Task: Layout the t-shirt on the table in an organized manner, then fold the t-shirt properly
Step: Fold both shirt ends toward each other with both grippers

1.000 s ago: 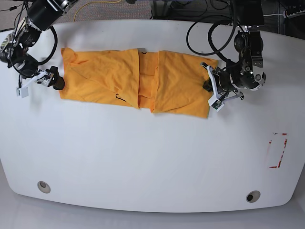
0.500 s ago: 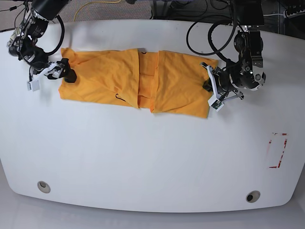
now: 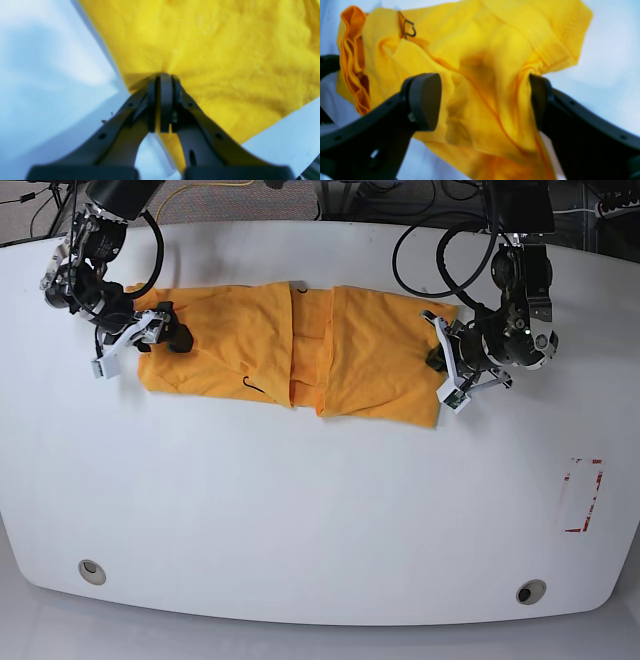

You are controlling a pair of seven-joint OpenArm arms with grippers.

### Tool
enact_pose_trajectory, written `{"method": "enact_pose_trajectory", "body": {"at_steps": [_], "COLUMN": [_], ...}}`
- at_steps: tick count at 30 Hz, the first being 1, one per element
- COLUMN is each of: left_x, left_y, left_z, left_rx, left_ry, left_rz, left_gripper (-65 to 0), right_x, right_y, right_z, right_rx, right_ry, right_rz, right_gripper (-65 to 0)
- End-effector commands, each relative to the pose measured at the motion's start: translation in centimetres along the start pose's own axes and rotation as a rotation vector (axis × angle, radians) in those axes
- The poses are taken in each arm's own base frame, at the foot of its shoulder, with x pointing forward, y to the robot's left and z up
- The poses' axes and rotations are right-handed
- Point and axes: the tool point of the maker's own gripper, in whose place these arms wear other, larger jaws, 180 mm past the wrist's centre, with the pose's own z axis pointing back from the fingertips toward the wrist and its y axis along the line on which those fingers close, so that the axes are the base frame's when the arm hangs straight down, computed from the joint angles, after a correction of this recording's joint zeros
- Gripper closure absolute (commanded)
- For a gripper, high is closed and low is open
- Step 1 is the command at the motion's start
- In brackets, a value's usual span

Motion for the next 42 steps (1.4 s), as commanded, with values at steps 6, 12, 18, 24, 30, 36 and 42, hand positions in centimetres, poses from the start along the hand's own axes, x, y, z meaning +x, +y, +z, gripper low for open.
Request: {"method": "enact_pose_trajectory", "body": {"at_steps": [6,12,18,24,30,36,42], "left_x": [-1.3,-1.4,0.4,2.8,5.4,7.9,8.5], "left_y": [0.4,0.4,-0.3,-1.9,-3.4,-5.0,-7.2], "left_z": [0.1,-0.1,-0.9,-1.7,-3.1,-5.2,-7.7], "left_rx": [0.023,0.028,0.045,0.025,0.0,-0.063,-0.107], "left_ry": [0.063,0.072,0.072,0.028,-0.014,-0.019,-0.03], "left_rz": [-0.015,-0.018,-0.028,-0.011,0.08,0.108,0.056], "left_gripper": [0.0,0.0,0.0,0.0,0.0,0.0,0.0], "right_x": [0.0,1.0,3.2,5.3,5.8,5.8,7.0], "right_y": [0.4,0.2,0.6,2.0,5.4,8.2,11.3], "right_z": [-0.2,0.4,2.0,4.0,3.8,2.4,0.8], "right_rx": [-0.072,-0.136,-0.206,-0.274,-0.24,-0.169,-0.092], "right_ry": [0.047,0.051,0.017,-0.028,-0.033,-0.024,-0.067], "right_rz": [0.081,0.148,0.246,0.364,0.49,0.562,0.593], "right_gripper": [-29.5,0.0,-1.7,-1.7,-1.7,-1.7,-1.7]}}
